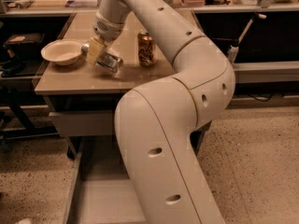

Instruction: Place redbull can into middle drawer

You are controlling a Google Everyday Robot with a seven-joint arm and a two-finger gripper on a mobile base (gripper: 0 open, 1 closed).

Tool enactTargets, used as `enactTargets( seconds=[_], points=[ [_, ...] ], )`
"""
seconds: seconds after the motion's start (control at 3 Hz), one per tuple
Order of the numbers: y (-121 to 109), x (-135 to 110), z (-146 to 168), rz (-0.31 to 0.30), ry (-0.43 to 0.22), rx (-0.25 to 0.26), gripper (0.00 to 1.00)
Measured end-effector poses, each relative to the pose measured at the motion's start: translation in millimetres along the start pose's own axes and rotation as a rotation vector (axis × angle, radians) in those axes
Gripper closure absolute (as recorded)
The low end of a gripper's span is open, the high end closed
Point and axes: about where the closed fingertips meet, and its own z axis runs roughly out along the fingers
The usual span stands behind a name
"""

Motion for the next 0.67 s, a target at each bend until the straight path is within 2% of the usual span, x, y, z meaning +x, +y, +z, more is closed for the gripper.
enactTargets(
  seconds=[0.33, 0.67],
  points=[
    [16, 6, -2, 0.017, 0.016, -0.014, 1.00],
    [51, 11, -30, 0.065, -0.022, -0.006, 1.00]
  ],
)
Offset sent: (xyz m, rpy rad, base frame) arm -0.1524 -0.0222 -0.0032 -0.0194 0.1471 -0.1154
